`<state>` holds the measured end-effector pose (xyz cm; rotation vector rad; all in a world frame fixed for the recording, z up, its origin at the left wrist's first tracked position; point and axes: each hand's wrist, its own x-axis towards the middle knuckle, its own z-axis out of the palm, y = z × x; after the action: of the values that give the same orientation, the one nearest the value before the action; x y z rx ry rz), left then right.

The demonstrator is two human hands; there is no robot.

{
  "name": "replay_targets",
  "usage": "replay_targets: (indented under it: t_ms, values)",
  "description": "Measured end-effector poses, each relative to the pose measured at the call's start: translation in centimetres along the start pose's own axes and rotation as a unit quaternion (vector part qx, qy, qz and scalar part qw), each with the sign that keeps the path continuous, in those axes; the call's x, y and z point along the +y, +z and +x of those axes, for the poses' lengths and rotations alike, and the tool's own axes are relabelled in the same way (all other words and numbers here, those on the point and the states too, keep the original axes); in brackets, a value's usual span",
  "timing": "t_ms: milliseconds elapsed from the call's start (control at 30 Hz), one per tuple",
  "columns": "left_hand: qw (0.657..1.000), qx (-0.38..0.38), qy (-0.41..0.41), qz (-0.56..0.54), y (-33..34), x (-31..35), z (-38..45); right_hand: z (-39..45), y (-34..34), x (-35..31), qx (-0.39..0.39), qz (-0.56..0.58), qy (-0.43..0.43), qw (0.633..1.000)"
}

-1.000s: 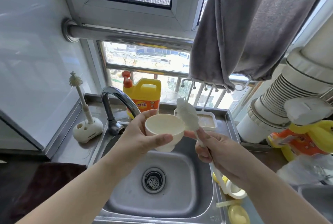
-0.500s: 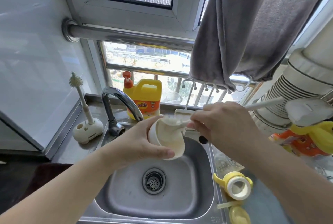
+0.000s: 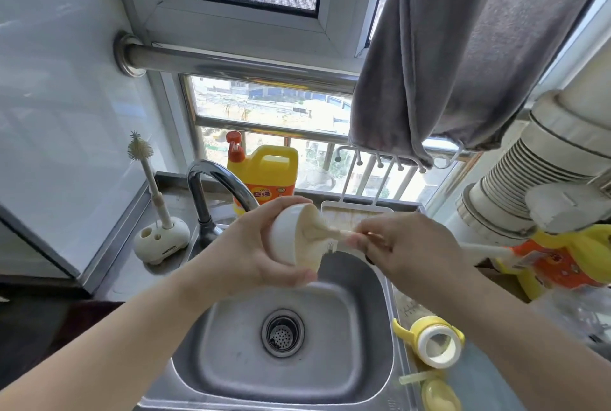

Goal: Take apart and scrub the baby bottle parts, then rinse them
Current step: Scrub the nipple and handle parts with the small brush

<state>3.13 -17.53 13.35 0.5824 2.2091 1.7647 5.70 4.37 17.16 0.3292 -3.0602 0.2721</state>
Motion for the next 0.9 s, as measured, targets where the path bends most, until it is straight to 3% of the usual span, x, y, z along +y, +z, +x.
replay_targets:
  t_ms: [67, 100, 133, 233, 400, 667, 900]
  values:
    - [1.000, -0.003, 0.005, -0.011, 0.1, 0.3, 0.2, -0.3, 0.4, -0.2, 0.101, -0.053, -0.037, 0.993]
    - [1.000, -0.003, 0.006, -0.021, 0.1, 0.4, 0.2, -0.3, 0.4, -0.4, 0.100, -0.050, -0.034, 0.993]
    - [0.999, -0.001, 0.006, -0.032, 0.2, 0.3, 0.2, -0.5, 0.4, -0.6, 0.068, -0.027, -0.018, 0.997]
    - [0.999, 0.002, 0.005, -0.050, 0.5, -0.3, -0.1, -1.1, 0.3, -1.0, -0.122, 0.099, 0.046, 0.986]
    - [0.995, -0.018, -0.009, -0.095, 0.9, -1.2, -0.5, -1.3, -0.1, -1.0, -0.221, 0.208, 0.053, 0.951]
    - [0.956, 0.053, -0.087, -0.276, 2.2, -1.4, -0.6, -1.2, 0.5, -1.1, -0.184, 0.332, 0.059, 0.923]
    - [0.948, -0.019, -0.132, -0.288, 2.4, -1.7, -0.5, -1.1, 1.3, -0.5, -0.181, 0.354, 0.066, 0.915]
